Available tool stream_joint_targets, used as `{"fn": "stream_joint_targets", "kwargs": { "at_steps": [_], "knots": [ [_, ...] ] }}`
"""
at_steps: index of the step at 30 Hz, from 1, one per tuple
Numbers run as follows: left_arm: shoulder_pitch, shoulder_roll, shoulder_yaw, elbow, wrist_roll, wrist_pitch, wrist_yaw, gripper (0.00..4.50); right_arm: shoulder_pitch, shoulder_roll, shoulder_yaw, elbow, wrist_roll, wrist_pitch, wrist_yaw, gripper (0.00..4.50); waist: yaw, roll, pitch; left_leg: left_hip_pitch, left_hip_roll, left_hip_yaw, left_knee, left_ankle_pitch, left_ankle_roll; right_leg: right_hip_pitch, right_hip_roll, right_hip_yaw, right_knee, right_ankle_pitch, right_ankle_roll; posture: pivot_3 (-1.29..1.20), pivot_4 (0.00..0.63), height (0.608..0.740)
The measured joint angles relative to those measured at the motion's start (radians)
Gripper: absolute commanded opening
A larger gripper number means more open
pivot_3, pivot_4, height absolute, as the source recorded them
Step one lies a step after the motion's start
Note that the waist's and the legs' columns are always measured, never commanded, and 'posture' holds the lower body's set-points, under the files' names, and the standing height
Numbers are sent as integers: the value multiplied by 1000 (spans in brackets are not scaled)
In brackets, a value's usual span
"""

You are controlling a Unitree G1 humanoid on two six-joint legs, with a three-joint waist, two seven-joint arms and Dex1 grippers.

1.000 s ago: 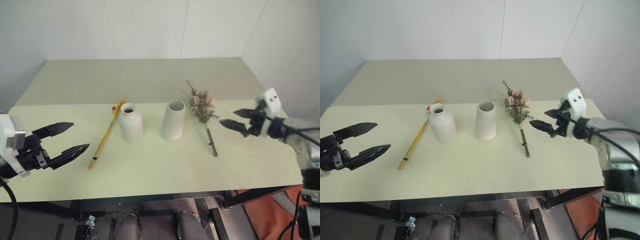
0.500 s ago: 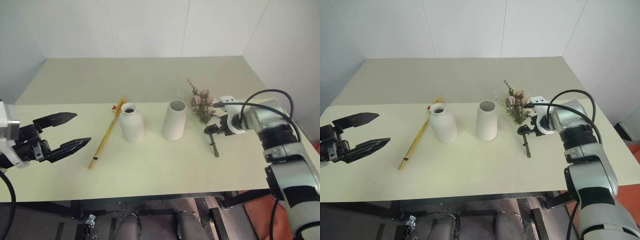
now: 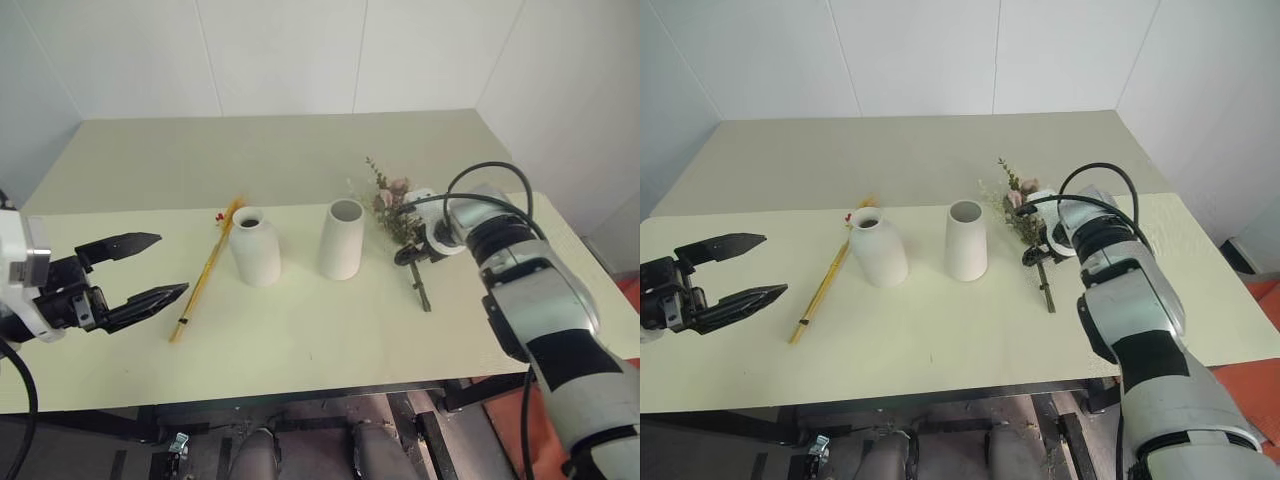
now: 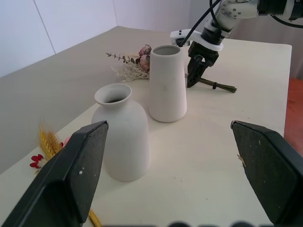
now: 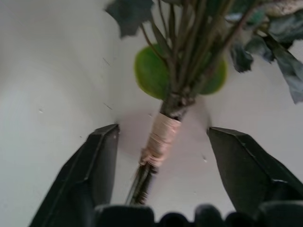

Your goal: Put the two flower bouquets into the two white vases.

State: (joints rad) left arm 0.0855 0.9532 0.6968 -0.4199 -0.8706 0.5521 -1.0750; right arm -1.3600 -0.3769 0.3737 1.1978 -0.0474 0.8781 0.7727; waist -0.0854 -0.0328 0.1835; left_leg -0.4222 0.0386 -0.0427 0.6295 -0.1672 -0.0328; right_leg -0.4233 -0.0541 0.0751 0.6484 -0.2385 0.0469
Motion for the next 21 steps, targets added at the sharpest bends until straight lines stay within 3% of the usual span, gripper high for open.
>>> {"fn": "stream_joint_targets", "kwargs": {
  "at_steps": [4,7,12,18,21],
  "knots": [
    [12,-5,3,-5,0,0,5,4500,-9,15,-29,31,-25,-35,-15,1073,-10,0,0,0,0,0,0,0,0,0,0,0,0,0,0,0,150,740],
    [31,-5,15,-10,0,0,5,4500,-14,15,-45,39,-31,-39,-9,263,-12,0,0,0,0,0,0,0,0,0,0,0,0,1,-3,0,150,740],
    [31,-6,14,-13,0,0,7,4500,-26,-10,-132,43,-18,-19,-39,220,-11,2,2,-1,0,0,-1,0,0,-1,0,0,0,2,-4,0,150,740],
    [-12,-6,-15,7,-2,0,2,4500,-1,-126,-410,-81,98,-158,-252,220,-4,3,4,-2,-1,-1,-1,0,0,0,-1,0,-1,2,-4,0,150,740],
    [-56,-5,-47,34,-15,0,-6,4500,60,-124,-546,-220,179,-255,-314,220,-9,3,4,-2,-1,-2,-1,0,0,0,0,0,-1,2,-3,0,150,740]
  ]
}}
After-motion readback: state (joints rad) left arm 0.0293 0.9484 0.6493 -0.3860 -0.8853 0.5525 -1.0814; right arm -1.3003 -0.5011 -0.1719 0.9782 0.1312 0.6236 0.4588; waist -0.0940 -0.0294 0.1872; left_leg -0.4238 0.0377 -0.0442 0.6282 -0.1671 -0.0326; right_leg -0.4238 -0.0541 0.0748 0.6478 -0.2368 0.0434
